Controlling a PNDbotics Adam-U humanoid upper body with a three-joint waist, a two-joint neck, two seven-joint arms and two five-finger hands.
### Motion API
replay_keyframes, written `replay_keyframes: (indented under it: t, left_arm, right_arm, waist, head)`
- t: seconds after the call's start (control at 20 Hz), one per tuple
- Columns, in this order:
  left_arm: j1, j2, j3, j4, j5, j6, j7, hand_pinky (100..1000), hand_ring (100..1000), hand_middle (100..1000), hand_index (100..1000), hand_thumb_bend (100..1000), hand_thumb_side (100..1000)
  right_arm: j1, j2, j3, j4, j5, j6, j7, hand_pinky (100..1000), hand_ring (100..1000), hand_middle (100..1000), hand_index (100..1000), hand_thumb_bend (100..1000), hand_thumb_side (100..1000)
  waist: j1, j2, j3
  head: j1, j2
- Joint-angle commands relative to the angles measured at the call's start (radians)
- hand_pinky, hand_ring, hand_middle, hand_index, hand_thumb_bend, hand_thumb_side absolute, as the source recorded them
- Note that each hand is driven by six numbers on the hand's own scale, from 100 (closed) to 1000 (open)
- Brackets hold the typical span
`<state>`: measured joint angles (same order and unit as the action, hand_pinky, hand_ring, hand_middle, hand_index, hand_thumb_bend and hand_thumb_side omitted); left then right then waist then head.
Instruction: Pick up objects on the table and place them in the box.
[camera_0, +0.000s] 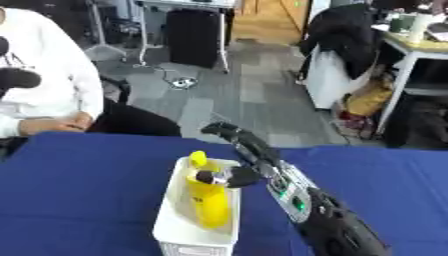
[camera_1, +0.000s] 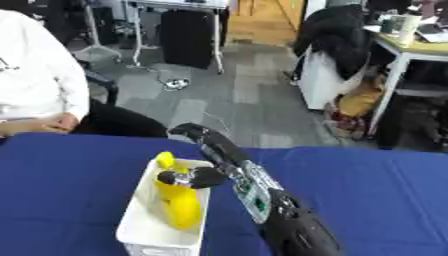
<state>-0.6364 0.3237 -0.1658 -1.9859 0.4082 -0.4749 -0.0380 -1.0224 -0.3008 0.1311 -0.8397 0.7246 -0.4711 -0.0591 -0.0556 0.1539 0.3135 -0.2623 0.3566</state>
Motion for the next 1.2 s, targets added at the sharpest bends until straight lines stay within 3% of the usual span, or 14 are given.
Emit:
replay_keyframes:
  t: [0.05, 0.1, 0.2, 0.35, 0.45, 0.55, 0.6, 0.65, 0.7, 0.75, 0.8, 0.85, 0.95, 1.2]
  left_arm:
    - [-0.007, 0.018, 0.008, -0.014, -0.006, -0.005, -0.002, 702, 751, 847, 860, 272, 905]
    - [-0.004, 0.021, 0.009, -0.014, -0.008, -0.005, -0.001, 702, 751, 848, 860, 272, 905]
    - [0.004, 0.029, 0.01, -0.014, -0.012, -0.005, 0.0, 700, 750, 847, 860, 271, 905]
    - [0.022, 0.05, 0.009, -0.014, -0.024, -0.011, -0.002, 696, 749, 847, 860, 268, 907]
    - [0.035, 0.066, 0.005, -0.014, -0.035, -0.02, -0.008, 695, 748, 847, 859, 266, 908]
    - [0.052, 0.083, 0.004, -0.014, -0.046, -0.033, -0.014, 692, 748, 846, 859, 263, 909]
    - [0.066, 0.095, 0.005, -0.014, -0.053, -0.043, -0.017, 690, 747, 846, 859, 262, 910]
    - [0.077, 0.102, 0.005, -0.014, -0.058, -0.051, -0.018, 690, 747, 846, 859, 262, 911]
    - [0.091, 0.113, 0.004, -0.014, -0.066, -0.059, -0.023, 687, 745, 846, 858, 258, 914]
    - [0.104, 0.122, 0.002, -0.014, -0.073, -0.069, -0.031, 684, 744, 846, 858, 256, 914]
    - [0.117, 0.13, -0.003, -0.014, -0.083, -0.083, -0.047, 682, 744, 846, 857, 253, 916]
    - [0.126, 0.134, -0.005, -0.014, -0.089, -0.094, -0.059, 682, 744, 846, 857, 253, 916]
    - [0.15, 0.15, -0.021, -0.014, -0.108, -0.129, -0.115, 675, 741, 845, 857, 245, 922]
    - [0.206, 0.167, -0.026, -0.014, -0.139, -0.152, -0.236, 666, 737, 843, 858, 238, 927]
  right_arm:
    - [-0.004, -0.036, -0.012, -0.035, -0.066, -0.018, -0.001, 858, 918, 857, 953, 833, 993]
    - [0.013, -0.055, -0.01, -0.077, -0.123, -0.03, -0.01, 859, 917, 860, 953, 858, 962]
    - [0.062, -0.117, 0.012, -0.199, -0.258, -0.05, -0.028, 843, 910, 843, 934, 773, 1000]
    - [0.204, -0.265, 0.038, -0.515, -0.504, -0.059, -0.076, 825, 902, 833, 912, 707, 1000]
    - [0.315, -0.34, 0.02, -0.726, -0.616, -0.055, -0.108, 791, 888, 824, 901, 670, 1000]
    - [0.437, -0.382, -0.009, -0.908, -0.708, -0.059, -0.127, 635, 780, 769, 834, 588, 1000]
    - [0.51, -0.38, -0.025, -0.995, -0.741, -0.061, -0.108, 536, 648, 655, 777, 556, 1000]
    - [0.562, -0.377, -0.044, -1.066, -0.77, -0.054, -0.083, 504, 605, 618, 756, 550, 1000]
    - [0.605, -0.345, -0.063, -1.114, -0.81, -0.054, -0.064, 179, 307, 377, 543, 321, 1000]
    - [0.629, -0.312, -0.082, -1.137, -0.853, -0.067, -0.045, 114, 244, 346, 526, 292, 1000]
    - [0.641, -0.267, -0.105, -1.149, -0.895, -0.092, -0.037, 100, 193, 300, 492, 237, 969]
    - [0.65, -0.248, -0.118, -1.155, -0.928, -0.109, -0.024, 100, 193, 300, 492, 237, 969]
    - [0.641, -0.201, -0.141, -1.159, -1.004, -0.174, -0.032, 100, 184, 280, 467, 160, 933]
    - [0.633, -0.16, -0.174, -1.16, -1.119, -0.31, -0.079, 100, 131, 243, 429, 111, 914]
  waist:
    - [0.01, -0.021, -0.004]
    - [0.009, -0.023, -0.01]
    - [0.006, -0.026, -0.022]
    - [0.004, -0.03, -0.042]
    - [0.007, -0.035, -0.057]
    - [0.014, -0.04, -0.079]
    - [0.02, -0.044, -0.097]
    - [0.024, -0.047, -0.106]
    - [0.031, -0.053, -0.122]
    - [0.037, -0.058, -0.136]
    - [0.046, -0.064, -0.152]
    - [0.049, -0.066, -0.16]
    - [0.061, -0.078, -0.189]
    - [0.072, -0.097, -0.227]
  head:
    - [0.006, -0.015]
    - [0.006, -0.017]
    - [0.011, -0.031]
    - [0.034, -0.07]
    - [0.047, -0.097]
    - [0.067, -0.139]
    - [0.088, -0.161]
    - [0.101, -0.173]
    - [0.121, -0.182]
    - [0.136, -0.188]
    - [0.146, -0.195]
    - [0.153, -0.198]
    - [0.115, -0.231]
    - [0.036, -0.298]
